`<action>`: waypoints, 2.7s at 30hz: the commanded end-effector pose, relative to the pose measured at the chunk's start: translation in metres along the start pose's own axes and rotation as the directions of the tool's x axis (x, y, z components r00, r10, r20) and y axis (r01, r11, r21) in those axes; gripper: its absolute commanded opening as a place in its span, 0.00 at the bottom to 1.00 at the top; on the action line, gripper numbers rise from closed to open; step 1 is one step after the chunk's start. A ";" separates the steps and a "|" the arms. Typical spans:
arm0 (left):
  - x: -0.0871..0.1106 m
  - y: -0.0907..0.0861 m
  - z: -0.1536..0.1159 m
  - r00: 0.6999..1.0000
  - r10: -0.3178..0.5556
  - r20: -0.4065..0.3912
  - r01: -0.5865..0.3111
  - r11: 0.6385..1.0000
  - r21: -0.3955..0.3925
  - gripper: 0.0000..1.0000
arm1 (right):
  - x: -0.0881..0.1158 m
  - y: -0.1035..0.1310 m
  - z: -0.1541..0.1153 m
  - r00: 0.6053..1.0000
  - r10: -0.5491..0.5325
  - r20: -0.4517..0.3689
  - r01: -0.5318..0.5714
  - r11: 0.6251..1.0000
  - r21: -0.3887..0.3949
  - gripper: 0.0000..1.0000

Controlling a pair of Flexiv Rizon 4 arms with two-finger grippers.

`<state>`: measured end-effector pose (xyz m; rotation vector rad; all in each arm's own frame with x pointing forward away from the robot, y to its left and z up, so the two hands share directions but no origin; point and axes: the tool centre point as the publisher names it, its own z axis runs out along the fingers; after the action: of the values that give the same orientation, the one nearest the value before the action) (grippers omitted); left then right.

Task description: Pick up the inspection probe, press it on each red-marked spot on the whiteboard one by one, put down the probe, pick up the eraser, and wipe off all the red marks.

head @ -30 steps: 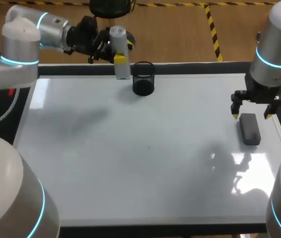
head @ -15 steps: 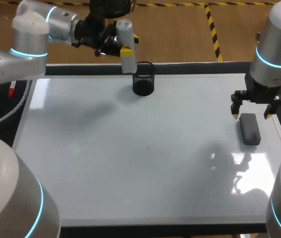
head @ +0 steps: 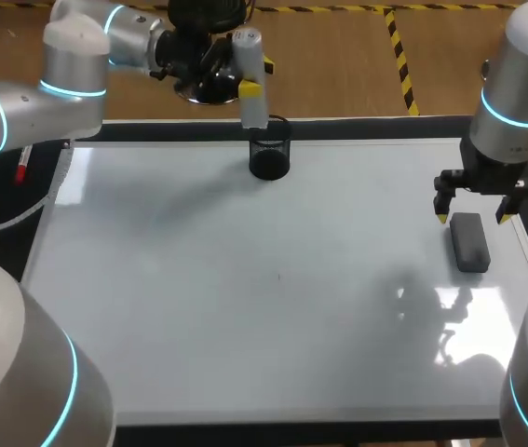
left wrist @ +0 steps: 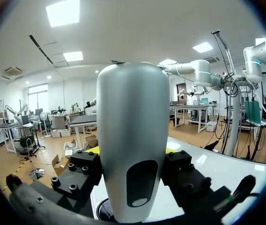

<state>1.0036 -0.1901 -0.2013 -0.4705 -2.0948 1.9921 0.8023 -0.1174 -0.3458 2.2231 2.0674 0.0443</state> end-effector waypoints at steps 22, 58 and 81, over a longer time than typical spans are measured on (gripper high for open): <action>-0.035 0.013 0.016 0.990 -0.019 -0.139 0.022 1.000 0.022 0.00 | -0.001 0.000 -0.001 1.000 -0.001 0.000 0.001 1.000 0.000 1.00; -0.034 0.059 0.017 0.992 -0.085 -0.098 0.091 0.994 0.062 0.00 | -0.001 0.000 -0.001 1.000 -0.001 0.000 0.001 1.000 0.000 1.00; -0.030 0.087 0.028 0.981 -0.155 -0.119 0.159 0.987 0.021 0.00 | -0.001 0.000 -0.001 1.000 -0.001 0.000 0.001 1.000 0.000 1.00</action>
<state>1.0209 -0.2210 -0.2830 -0.3583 -2.0013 1.8792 0.8022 -0.1174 -0.3457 2.2230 2.0674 0.0443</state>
